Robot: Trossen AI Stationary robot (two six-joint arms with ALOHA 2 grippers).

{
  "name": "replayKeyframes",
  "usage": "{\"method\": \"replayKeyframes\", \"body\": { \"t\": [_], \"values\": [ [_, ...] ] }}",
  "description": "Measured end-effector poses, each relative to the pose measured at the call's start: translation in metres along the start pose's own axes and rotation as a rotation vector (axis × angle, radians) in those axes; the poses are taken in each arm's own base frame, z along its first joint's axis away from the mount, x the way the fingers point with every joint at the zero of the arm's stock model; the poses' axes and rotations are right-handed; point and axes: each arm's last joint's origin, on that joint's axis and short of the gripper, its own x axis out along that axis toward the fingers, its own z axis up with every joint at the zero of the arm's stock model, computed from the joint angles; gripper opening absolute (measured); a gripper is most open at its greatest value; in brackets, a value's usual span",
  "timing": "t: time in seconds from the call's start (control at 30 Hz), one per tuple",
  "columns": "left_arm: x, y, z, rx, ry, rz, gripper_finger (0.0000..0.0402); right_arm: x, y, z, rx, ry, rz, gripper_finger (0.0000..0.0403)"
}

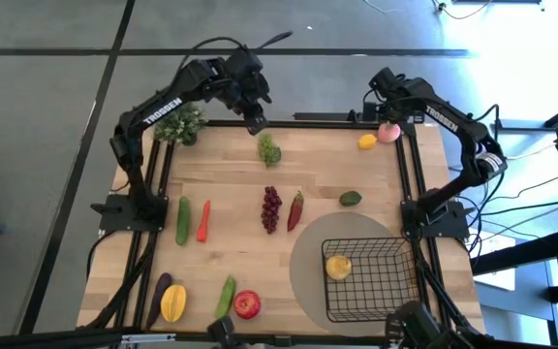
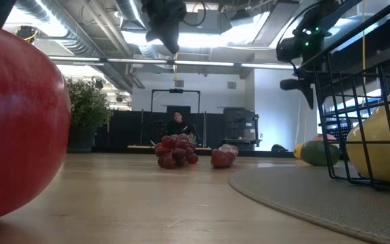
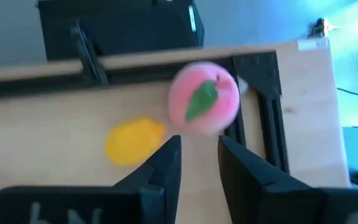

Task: Build produce basket
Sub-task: Put the peach into the wire basket

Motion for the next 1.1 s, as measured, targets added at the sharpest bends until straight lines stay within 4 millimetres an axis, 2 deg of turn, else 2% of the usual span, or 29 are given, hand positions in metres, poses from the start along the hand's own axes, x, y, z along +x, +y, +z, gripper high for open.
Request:
{"method": "replayKeyframes", "body": {
  "t": [0.27,0.4,0.57,0.9,1.1],
  "values": [
    [0.0,0.012,0.0,0.008,-0.01,0.019,0.0067,0.02,0.003,0.015,0.051,-0.025,0.009,0.0096],
    [-0.001,0.015,0.001,0.019,-0.013,0.024,0.0067,0.021,0.004,0.012,0.033,0.028,0.046,0.0096],
    [-0.001,0.019,0.001,0.01,-0.016,0.032,0.0067,0.017,0.002,0.007,-0.069,0.099,0.106,0.0096],
    [-0.001,0.024,0.0,-0.021,-0.015,0.04,0.0067,0.017,0.001,0.015,0.085,-0.002,0.048,0.0096],
    [-0.001,0.024,0.0,-0.021,-0.015,0.041,0.0067,0.02,0.0,0.013,0.063,-0.005,0.029,0.0096]
  ]
}}
